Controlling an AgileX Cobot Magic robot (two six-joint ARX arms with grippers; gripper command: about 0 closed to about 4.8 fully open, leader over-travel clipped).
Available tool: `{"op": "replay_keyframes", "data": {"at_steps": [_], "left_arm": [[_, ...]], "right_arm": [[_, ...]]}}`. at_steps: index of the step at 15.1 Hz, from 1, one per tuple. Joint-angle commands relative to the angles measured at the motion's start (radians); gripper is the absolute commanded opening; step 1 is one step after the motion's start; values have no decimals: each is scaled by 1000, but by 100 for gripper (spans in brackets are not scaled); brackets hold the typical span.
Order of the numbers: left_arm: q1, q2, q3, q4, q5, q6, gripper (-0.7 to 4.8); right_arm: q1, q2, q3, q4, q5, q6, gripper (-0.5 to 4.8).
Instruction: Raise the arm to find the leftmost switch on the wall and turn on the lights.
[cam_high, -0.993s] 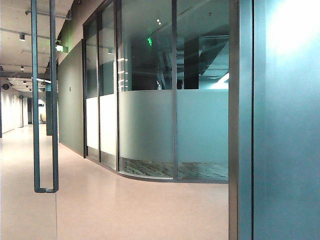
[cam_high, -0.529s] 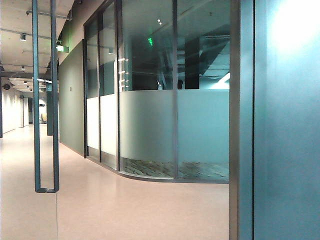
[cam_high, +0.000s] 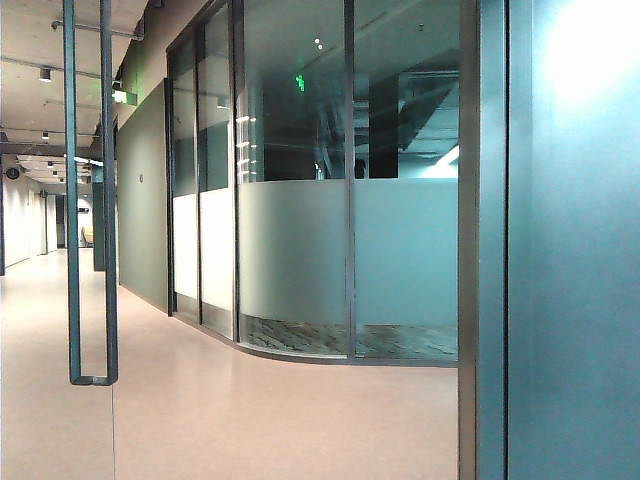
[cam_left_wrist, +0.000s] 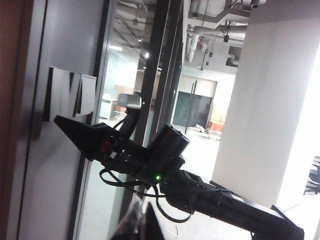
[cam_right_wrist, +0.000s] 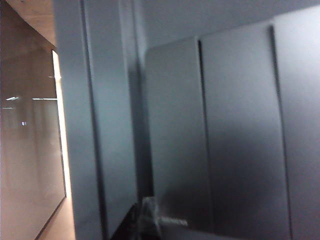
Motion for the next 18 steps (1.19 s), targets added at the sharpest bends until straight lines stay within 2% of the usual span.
{"op": "replay_keyframes", "data": {"at_steps": [1,6,13,18], "left_arm": [[0,-4,5,11,6,-2,-5],[0,-5,5,21,7,-3,-5],[1,-5,5,21,7,-2,-5],[2,-11,5,21,7,2,-5]], "right_arm": [[1,-3,8,24,36,-3,-1],[1,21,8,29,69,-27,-1],[1,21,8,19,47,-12,-1],[1,-117,7,-142,23,3,-1]]}}
